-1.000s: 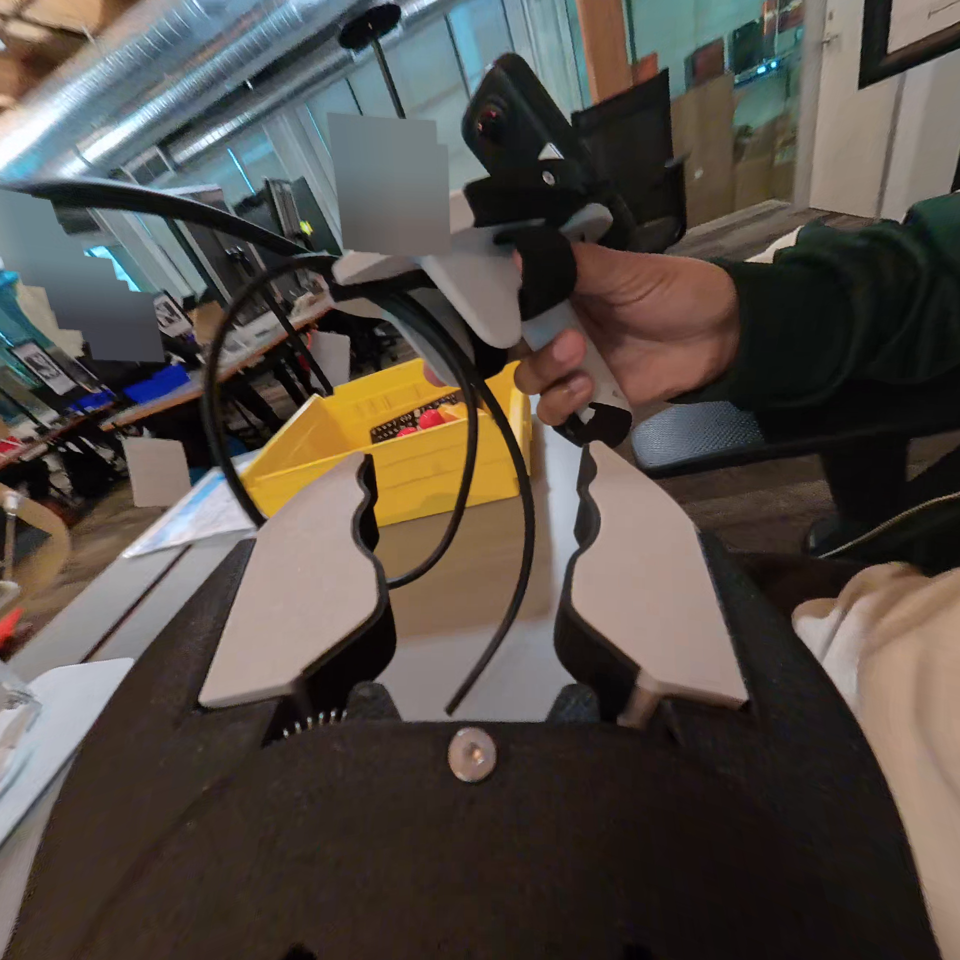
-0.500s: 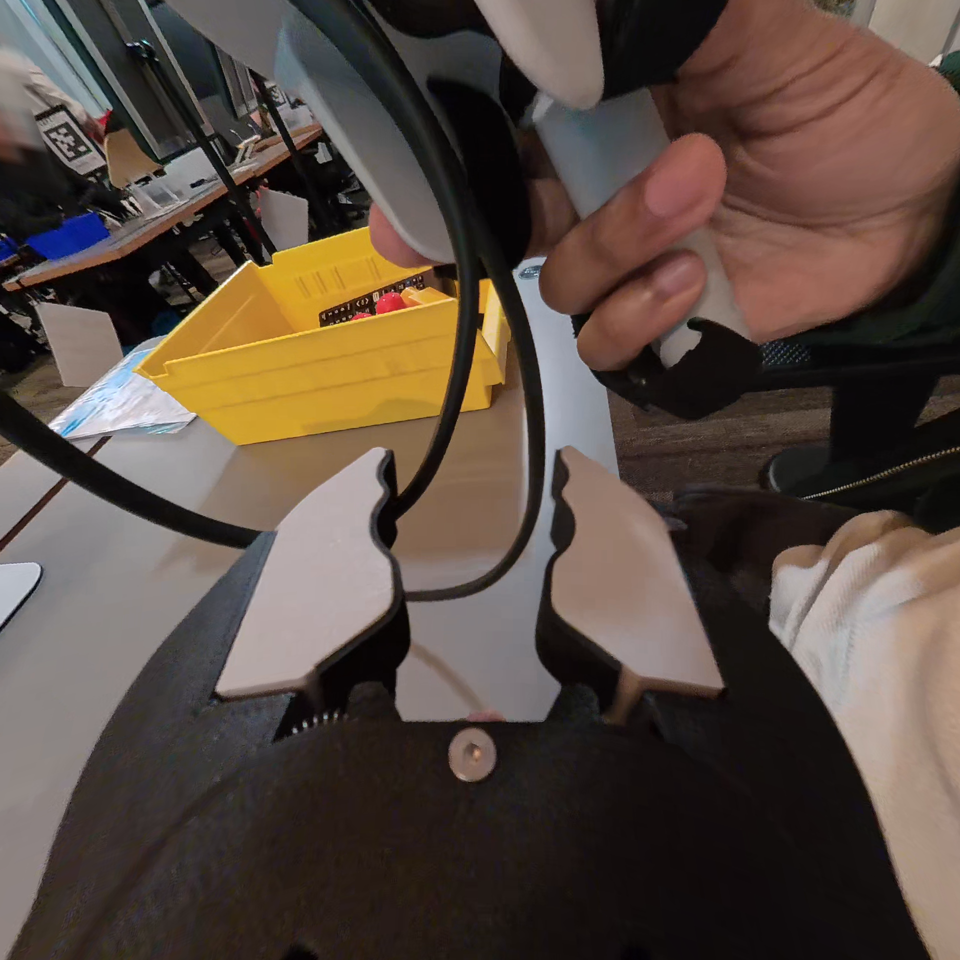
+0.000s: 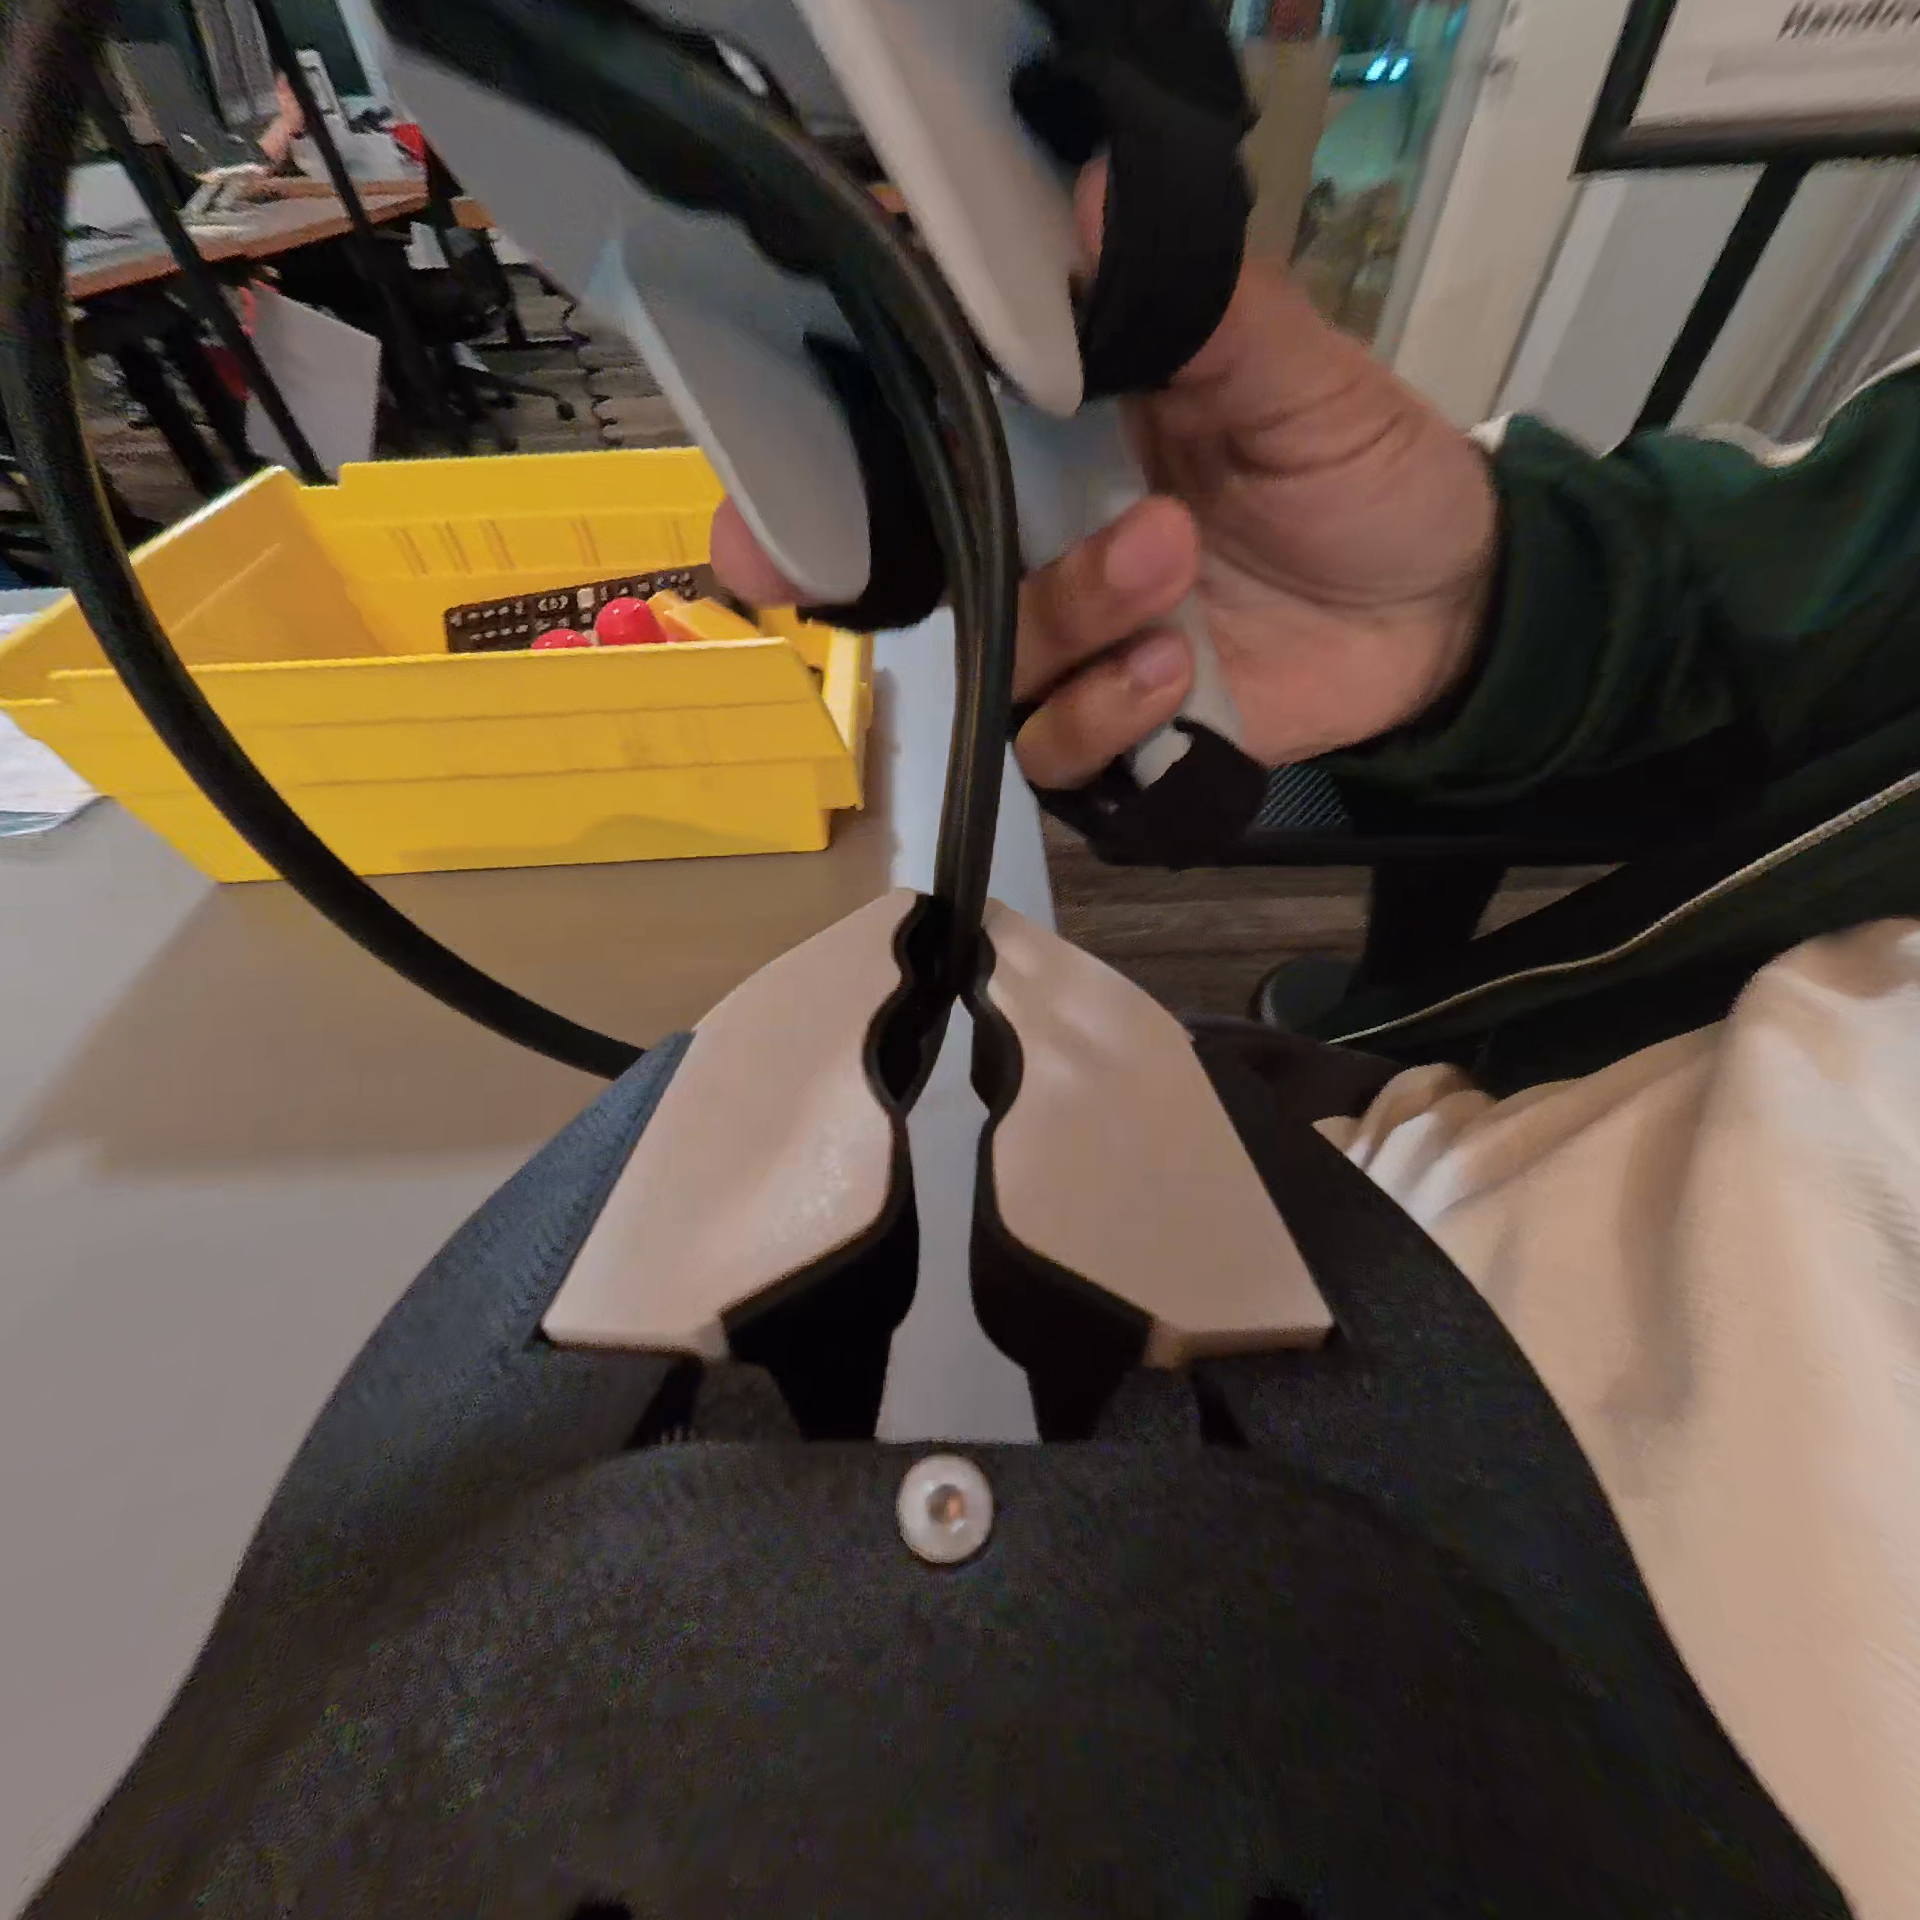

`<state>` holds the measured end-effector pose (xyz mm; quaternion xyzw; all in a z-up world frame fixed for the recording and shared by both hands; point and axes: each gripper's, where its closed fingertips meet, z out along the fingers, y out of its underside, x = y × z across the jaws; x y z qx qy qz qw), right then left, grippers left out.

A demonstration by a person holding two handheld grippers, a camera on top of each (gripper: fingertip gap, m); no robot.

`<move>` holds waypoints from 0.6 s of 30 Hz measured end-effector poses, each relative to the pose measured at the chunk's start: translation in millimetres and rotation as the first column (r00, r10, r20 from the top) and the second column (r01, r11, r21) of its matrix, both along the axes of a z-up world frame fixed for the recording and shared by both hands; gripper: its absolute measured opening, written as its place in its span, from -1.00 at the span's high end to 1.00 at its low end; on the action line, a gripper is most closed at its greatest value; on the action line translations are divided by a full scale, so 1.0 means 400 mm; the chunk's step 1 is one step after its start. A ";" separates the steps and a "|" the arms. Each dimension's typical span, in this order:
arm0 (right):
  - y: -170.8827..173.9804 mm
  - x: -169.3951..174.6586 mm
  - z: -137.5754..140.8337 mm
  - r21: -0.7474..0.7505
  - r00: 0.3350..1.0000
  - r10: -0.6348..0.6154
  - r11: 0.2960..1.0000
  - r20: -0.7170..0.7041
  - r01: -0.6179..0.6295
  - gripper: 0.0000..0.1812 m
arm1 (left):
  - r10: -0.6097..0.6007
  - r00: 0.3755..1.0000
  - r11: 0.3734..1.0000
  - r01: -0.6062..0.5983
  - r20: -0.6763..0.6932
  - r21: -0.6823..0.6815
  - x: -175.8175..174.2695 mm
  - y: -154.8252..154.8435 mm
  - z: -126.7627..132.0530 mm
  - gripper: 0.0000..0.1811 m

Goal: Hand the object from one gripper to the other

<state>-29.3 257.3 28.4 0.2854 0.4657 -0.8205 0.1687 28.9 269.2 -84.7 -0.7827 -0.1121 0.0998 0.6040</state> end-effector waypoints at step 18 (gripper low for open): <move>0.032 -0.080 -0.086 0.074 0.996 0.077 0.994 0.052 -0.081 0.66 | -0.189 0.920 0.830 -0.037 0.343 0.556 -0.037 -0.184 0.270 0.99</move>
